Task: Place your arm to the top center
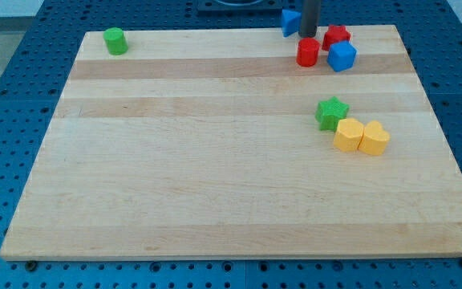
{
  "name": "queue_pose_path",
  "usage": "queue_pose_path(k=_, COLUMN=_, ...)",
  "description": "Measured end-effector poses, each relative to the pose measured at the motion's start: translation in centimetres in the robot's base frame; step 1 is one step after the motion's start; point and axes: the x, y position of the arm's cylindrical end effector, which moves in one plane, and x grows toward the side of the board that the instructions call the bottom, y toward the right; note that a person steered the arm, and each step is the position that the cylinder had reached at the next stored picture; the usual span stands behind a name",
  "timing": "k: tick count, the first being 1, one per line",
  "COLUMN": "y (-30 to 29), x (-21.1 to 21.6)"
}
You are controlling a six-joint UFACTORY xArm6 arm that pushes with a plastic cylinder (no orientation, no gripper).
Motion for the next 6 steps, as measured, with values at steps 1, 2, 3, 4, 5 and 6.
queue_pose_path(k=1, y=-1.9, x=0.0)
queue_pose_path(k=2, y=-3.7, x=0.1)
queue_pose_path(k=3, y=-5.1, x=0.4)
queue_pose_path(k=4, y=-6.6, x=0.5)
queue_pose_path(k=5, y=-8.4, x=0.5)
queue_pose_path(k=6, y=-9.7, x=0.3)
